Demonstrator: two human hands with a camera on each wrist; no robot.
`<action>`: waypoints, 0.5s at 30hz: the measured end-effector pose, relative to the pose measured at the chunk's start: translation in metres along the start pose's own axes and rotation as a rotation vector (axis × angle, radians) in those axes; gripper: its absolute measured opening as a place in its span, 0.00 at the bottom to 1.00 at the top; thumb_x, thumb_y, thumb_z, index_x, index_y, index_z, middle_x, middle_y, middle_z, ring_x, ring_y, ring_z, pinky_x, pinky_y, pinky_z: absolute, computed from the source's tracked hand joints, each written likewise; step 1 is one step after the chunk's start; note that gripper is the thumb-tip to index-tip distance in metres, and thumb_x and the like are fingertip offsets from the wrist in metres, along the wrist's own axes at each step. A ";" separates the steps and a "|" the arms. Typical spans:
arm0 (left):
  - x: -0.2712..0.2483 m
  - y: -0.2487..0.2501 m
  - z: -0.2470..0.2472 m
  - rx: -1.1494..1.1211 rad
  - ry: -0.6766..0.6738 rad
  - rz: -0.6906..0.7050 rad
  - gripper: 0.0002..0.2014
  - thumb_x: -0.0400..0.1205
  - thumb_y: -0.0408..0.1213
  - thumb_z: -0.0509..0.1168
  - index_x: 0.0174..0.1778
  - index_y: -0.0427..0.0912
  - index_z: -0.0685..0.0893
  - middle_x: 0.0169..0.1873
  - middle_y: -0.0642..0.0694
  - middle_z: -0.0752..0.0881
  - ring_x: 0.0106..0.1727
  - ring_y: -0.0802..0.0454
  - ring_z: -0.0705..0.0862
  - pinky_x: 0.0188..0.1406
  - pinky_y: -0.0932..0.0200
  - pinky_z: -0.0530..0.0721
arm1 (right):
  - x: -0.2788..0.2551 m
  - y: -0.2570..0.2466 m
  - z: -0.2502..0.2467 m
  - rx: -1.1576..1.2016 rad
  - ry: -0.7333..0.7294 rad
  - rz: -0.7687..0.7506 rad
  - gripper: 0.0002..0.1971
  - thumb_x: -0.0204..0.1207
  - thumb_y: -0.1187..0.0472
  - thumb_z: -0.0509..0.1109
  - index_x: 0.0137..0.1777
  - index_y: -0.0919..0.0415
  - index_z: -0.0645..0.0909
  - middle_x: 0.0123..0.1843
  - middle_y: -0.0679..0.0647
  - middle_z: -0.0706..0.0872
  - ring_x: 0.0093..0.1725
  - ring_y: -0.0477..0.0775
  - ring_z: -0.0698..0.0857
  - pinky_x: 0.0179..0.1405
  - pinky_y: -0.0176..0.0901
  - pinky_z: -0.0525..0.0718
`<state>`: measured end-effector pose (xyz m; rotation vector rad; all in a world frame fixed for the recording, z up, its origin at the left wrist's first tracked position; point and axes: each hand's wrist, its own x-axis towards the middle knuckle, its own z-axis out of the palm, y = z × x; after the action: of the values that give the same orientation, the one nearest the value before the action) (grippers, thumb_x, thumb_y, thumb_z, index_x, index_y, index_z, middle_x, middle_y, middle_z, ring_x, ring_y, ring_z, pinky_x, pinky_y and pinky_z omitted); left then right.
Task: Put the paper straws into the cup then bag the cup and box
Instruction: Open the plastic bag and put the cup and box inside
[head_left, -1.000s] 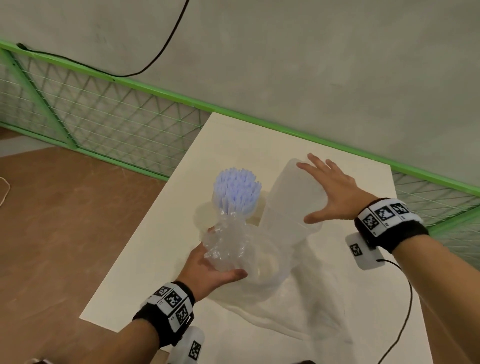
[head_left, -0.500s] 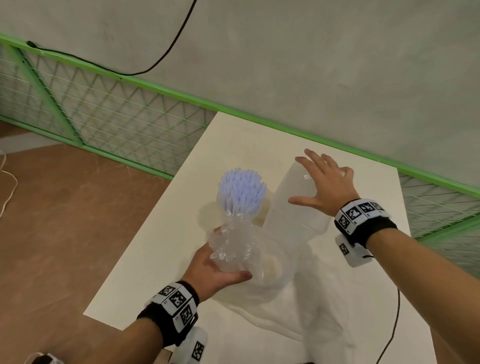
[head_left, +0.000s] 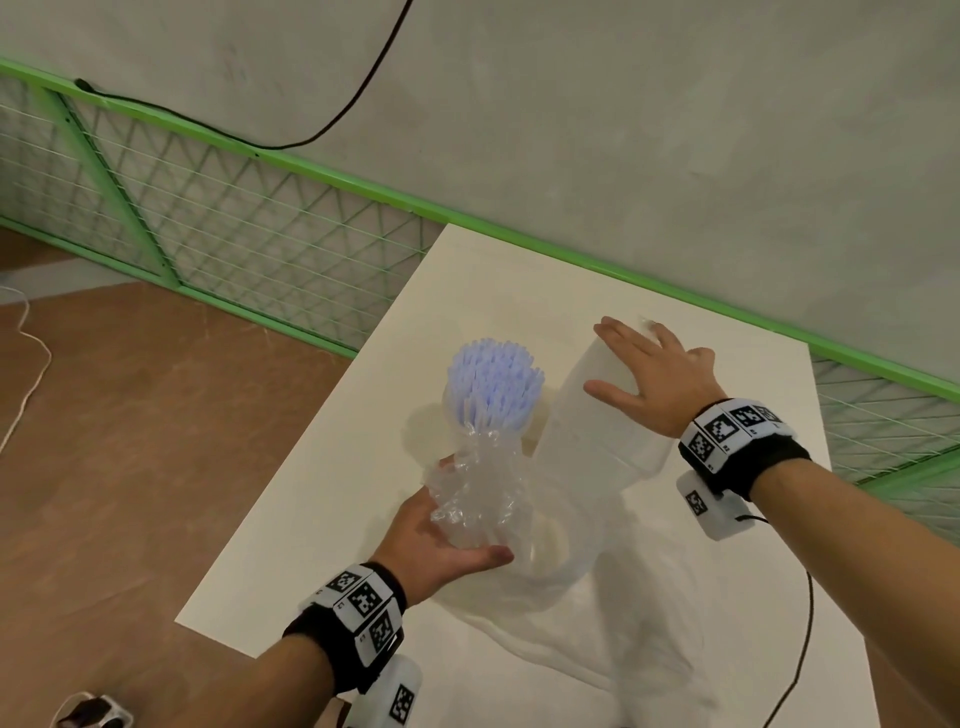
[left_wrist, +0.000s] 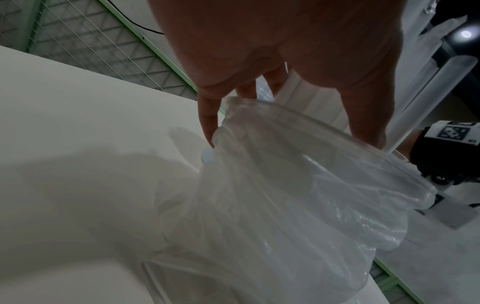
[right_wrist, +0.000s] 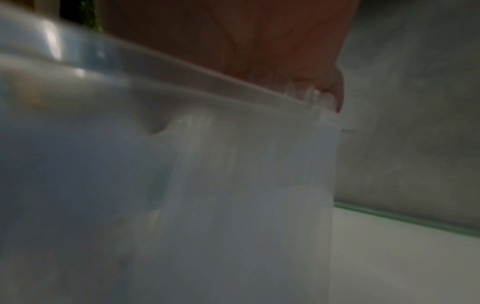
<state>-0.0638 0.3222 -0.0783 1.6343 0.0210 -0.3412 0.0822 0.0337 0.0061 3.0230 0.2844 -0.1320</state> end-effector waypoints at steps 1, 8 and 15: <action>0.000 0.000 0.000 0.011 0.000 0.004 0.47 0.59 0.39 0.89 0.74 0.53 0.74 0.63 0.53 0.87 0.65 0.59 0.85 0.70 0.54 0.81 | 0.002 -0.002 -0.001 0.040 0.008 0.039 0.36 0.76 0.25 0.46 0.83 0.35 0.53 0.85 0.31 0.53 0.84 0.54 0.57 0.66 0.65 0.70; 0.000 0.002 0.000 0.049 0.000 0.026 0.45 0.60 0.41 0.89 0.73 0.54 0.75 0.62 0.56 0.88 0.65 0.61 0.85 0.69 0.56 0.81 | 0.006 -0.009 0.001 0.201 0.166 0.094 0.20 0.84 0.43 0.58 0.76 0.38 0.71 0.80 0.37 0.71 0.75 0.57 0.74 0.61 0.60 0.73; -0.001 0.004 0.002 0.045 -0.002 0.017 0.46 0.60 0.42 0.88 0.74 0.55 0.75 0.62 0.57 0.87 0.64 0.62 0.85 0.69 0.58 0.82 | -0.006 -0.005 -0.002 -0.029 0.009 0.035 0.31 0.84 0.35 0.41 0.85 0.42 0.47 0.87 0.36 0.45 0.86 0.58 0.43 0.73 0.74 0.53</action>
<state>-0.0640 0.3198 -0.0742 1.6772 -0.0022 -0.3324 0.0751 0.0379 0.0081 2.9984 0.2317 -0.1111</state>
